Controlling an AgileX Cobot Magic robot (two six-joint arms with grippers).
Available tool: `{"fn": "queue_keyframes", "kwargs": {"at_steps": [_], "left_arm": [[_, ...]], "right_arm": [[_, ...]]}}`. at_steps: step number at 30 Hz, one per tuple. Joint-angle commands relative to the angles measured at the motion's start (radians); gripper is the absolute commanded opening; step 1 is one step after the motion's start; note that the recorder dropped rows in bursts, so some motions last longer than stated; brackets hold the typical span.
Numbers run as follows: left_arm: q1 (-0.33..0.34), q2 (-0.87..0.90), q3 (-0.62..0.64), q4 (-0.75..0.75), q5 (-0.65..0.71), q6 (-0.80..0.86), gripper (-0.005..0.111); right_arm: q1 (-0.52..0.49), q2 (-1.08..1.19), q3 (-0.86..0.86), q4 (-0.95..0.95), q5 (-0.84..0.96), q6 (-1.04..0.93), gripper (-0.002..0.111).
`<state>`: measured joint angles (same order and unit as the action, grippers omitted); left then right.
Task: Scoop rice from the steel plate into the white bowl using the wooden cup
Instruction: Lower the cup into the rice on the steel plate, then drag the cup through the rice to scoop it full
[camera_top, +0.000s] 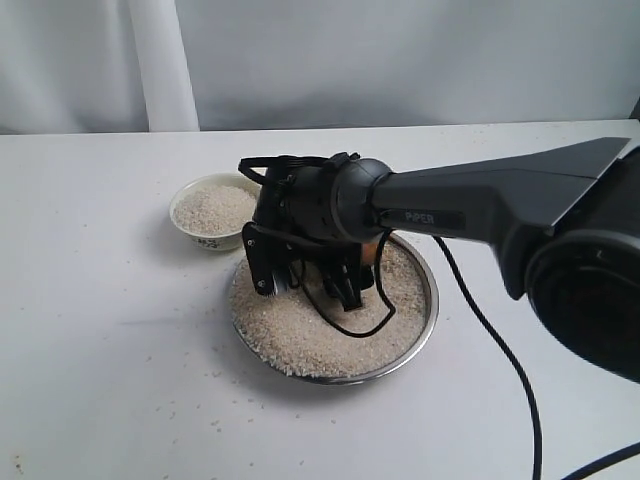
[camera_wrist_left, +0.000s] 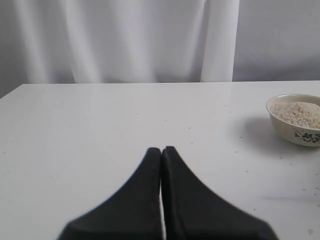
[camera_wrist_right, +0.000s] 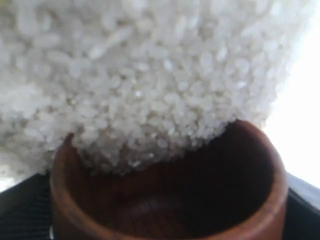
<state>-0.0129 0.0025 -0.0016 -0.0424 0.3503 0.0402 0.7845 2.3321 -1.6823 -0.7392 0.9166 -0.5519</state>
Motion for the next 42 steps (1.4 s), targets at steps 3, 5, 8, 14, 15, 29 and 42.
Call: {"fn": "queue_keyframes", "kwargs": {"at_steps": [3,5,8,14,15,29,42], "left_arm": [[-0.003,-0.003,0.002,0.0,-0.006,-0.004,0.0],[-0.003,-0.003,0.002,0.0,-0.006,-0.004,0.0],[-0.003,-0.003,0.002,0.0,-0.006,-0.004,0.0],[-0.003,-0.003,0.002,0.0,-0.006,-0.004,0.0],[-0.003,-0.003,0.002,0.0,-0.006,-0.004,0.0],[-0.003,-0.003,0.002,0.0,-0.006,-0.004,0.0],[-0.003,-0.003,0.002,0.0,-0.006,-0.004,0.0]], "right_arm": [[-0.006,0.027,0.012,0.165,-0.056,0.001,0.0],[-0.006,0.027,0.012,0.177,-0.056,0.001,0.0],[-0.006,0.027,0.012,0.204,-0.058,0.0,0.0],[-0.006,0.021,0.012,0.258,-0.071,-0.006,0.0],[-0.006,0.021,0.012,0.261,-0.071,-0.006,0.0],[-0.095,-0.026,0.012,0.523,-0.139,-0.055,0.0],[-0.211,-0.138,0.203,0.888,-0.358,-0.295,0.0]]}}
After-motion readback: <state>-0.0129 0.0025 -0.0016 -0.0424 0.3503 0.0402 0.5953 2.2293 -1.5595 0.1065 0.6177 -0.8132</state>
